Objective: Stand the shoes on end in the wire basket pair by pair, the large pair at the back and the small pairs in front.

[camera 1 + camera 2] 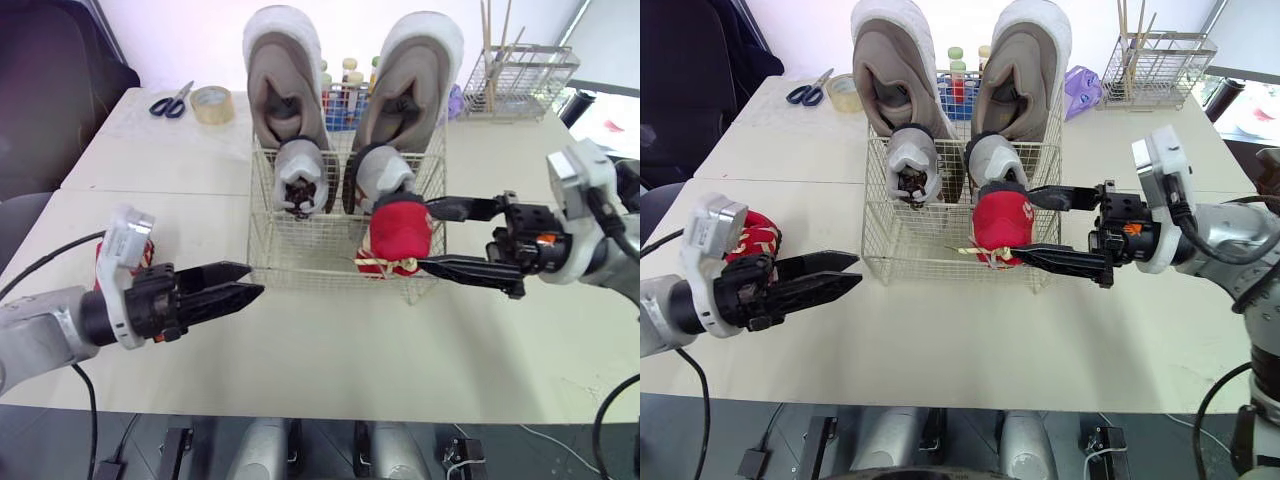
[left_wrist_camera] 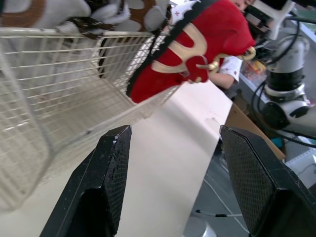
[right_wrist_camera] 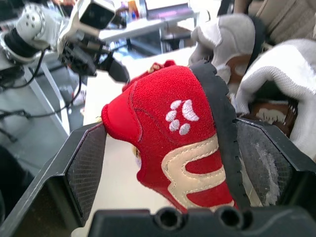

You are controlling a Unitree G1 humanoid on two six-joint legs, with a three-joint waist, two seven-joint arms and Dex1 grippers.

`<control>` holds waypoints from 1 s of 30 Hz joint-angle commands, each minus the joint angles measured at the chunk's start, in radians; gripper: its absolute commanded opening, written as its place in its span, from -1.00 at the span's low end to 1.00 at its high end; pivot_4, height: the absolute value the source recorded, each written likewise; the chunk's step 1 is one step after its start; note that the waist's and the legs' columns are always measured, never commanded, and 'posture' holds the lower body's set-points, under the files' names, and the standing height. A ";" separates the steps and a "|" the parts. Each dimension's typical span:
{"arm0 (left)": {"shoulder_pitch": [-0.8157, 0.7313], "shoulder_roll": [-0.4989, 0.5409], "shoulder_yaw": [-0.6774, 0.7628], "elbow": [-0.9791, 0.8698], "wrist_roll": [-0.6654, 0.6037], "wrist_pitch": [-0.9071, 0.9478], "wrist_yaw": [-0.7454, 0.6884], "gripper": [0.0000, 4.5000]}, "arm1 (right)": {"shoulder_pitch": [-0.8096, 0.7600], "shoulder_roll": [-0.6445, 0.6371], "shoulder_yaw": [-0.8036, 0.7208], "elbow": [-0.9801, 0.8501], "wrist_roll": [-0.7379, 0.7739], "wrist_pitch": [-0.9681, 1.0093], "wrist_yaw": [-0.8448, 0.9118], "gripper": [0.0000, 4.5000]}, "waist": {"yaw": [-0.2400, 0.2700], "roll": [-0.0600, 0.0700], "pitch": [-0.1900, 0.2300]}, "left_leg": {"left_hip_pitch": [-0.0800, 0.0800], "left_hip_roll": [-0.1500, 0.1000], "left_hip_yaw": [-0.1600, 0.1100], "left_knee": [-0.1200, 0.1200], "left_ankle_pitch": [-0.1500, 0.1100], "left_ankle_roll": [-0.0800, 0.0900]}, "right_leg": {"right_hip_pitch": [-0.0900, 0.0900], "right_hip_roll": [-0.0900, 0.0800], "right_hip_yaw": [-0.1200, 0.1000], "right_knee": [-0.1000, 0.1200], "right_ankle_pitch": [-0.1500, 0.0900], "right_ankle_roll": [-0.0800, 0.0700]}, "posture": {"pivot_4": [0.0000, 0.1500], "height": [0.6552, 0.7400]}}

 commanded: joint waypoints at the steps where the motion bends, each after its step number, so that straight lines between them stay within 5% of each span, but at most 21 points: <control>1: -0.022 -0.005 0.004 0.014 0.037 -0.004 -0.029 0.32 | -0.033 0.004 -0.011 0.021 -0.026 -0.047 0.008 0.91 | 0.000 0.000 0.000 | 0.000 0.000 0.000 0.000 0.000 0.000 | 0.000 0.000 0.000 0.000 0.000 0.000 | 1.00 1.00; 15: -0.012 -0.040 0.007 -0.020 0.038 -0.007 0.016 0.32 | -0.027 0.010 0.127 0.095 -0.250 -0.180 0.079 0.91 | 0.000 0.000 0.000 | 0.000 0.000 0.000 0.000 0.000 0.001 | 0.000 0.000 0.000 -0.001 0.000 0.000 | 1.00 1.00; 30: -0.016 -0.039 0.010 -0.001 0.035 0.002 0.028 0.32 | 0.002 -0.069 -0.041 0.116 -0.140 -0.069 0.123 0.97 | 0.001 0.000 0.000 | 0.000 0.000 0.000 0.000 0.000 0.001 | 0.000 0.000 0.000 -0.001 0.000 0.000 | 1.00 1.00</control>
